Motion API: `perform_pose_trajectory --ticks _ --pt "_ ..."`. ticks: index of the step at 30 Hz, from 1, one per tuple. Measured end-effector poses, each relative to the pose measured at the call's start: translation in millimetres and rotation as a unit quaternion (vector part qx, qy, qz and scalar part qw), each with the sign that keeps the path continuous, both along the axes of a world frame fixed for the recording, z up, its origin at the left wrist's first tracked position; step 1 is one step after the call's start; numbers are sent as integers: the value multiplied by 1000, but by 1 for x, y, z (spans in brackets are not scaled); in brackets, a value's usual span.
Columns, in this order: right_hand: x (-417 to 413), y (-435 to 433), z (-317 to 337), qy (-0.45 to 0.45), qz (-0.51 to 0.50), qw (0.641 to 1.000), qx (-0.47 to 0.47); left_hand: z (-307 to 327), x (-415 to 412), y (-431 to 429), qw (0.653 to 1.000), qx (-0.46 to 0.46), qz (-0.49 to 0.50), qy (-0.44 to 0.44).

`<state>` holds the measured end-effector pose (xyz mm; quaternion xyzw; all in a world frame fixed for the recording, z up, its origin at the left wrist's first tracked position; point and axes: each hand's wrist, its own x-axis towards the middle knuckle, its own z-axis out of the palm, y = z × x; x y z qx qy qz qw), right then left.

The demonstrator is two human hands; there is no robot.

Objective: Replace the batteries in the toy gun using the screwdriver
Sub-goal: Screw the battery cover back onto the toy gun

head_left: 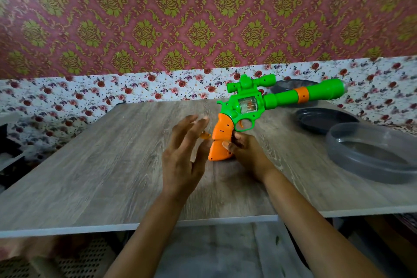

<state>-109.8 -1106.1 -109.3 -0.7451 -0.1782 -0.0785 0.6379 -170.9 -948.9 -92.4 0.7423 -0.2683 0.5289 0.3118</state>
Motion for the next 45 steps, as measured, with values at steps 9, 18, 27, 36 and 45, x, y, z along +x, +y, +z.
perform_pose_trajectory --ticks 9,18,27,36,45 --pt "0 -2 -1 -10 0 1000 -24 -1 -1 1 998 -30 49 -36" --pt "2 -2 -2 -10 7 1000 -15 -3 -1 0 998 4 14 -55" --pt "3 -2 -3 -3 -3 1000 -9 1 -3 -2 999 16 7 -29" --pt "5 -2 -4 -14 -1 1000 -20 0 -6 -6 999 44 -19 -8" --pt "3 -2 -3 -13 15 1000 -13 -3 -6 -3 998 40 2 -46"
